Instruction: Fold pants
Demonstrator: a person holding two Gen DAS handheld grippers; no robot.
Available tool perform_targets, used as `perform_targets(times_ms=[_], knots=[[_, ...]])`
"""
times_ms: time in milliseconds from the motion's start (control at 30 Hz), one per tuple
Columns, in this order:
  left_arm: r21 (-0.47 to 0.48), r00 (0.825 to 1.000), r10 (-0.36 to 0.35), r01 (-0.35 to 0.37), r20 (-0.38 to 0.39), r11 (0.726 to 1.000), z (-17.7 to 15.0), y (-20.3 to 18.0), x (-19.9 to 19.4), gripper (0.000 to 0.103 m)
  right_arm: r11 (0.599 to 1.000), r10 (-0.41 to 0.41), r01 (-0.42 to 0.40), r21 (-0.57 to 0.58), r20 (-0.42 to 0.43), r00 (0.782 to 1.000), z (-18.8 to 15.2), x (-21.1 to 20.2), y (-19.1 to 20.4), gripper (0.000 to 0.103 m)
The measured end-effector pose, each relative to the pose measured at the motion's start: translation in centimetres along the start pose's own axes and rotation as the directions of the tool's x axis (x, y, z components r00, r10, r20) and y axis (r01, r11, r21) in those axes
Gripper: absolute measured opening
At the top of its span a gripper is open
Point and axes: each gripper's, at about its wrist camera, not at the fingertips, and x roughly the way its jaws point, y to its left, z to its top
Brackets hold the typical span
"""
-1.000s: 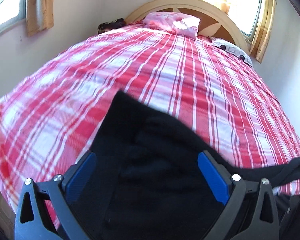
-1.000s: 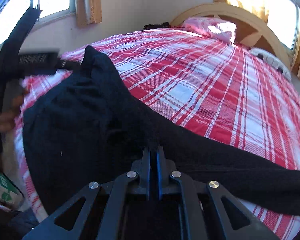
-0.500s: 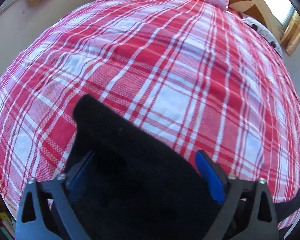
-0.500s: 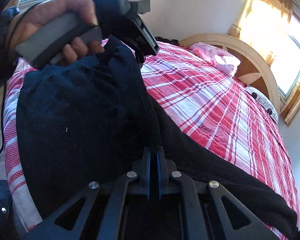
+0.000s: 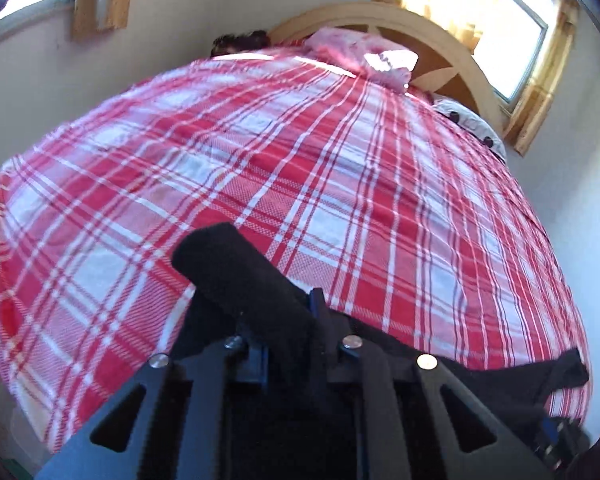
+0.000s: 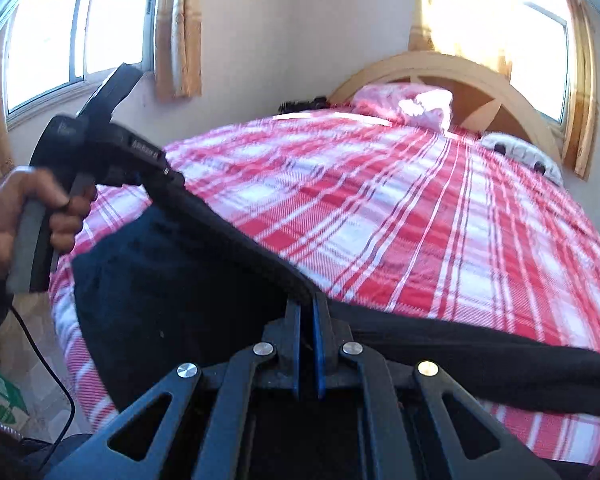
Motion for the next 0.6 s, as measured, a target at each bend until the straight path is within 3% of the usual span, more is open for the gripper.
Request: perform_targets(times_ms=[133, 267, 467, 533, 600], knots=[[0.06, 0.999, 0.02, -0.022, 0.03, 0.998, -2.3, 0.7, -2.0, 0.02, 0.999, 0.004, -0.004, -0.037, 0.013, 1.0, -0.7, -3.2, 1.7, 0.006], [0.139, 0.994, 0.1, -0.105, 0.044, 0.985, -5.5, 1.3, -1.8, 0.023, 0.997, -0.005, 0.003, -0.072, -0.031, 0.999, -3.2, -4.3, 3.8, 0.006], [0.147, 0.98, 0.191, -0.197, 0.052, 0.969, -8.4, 2.9, -0.8, 0.024, 0.99, -0.018, 0.003, -0.142, -0.106, 0.994, -7.1, -4.5, 7.7, 0.006], [0.165, 0.97, 0.236, -0.243, 0.057, 0.956, -9.1, 3.0, -0.2, 0.032, 0.98, -0.065, 0.042, -0.194, -0.112, 0.992, -8.1, -4.0, 8.9, 0.006], [0.183, 0.955, 0.28, -0.294, 0.099, 0.938, -9.9, 2.8, -0.4, 0.048, 0.981, -0.078, 0.051, -0.186, -0.143, 0.987, -9.0, -3.0, 9.1, 0.006]])
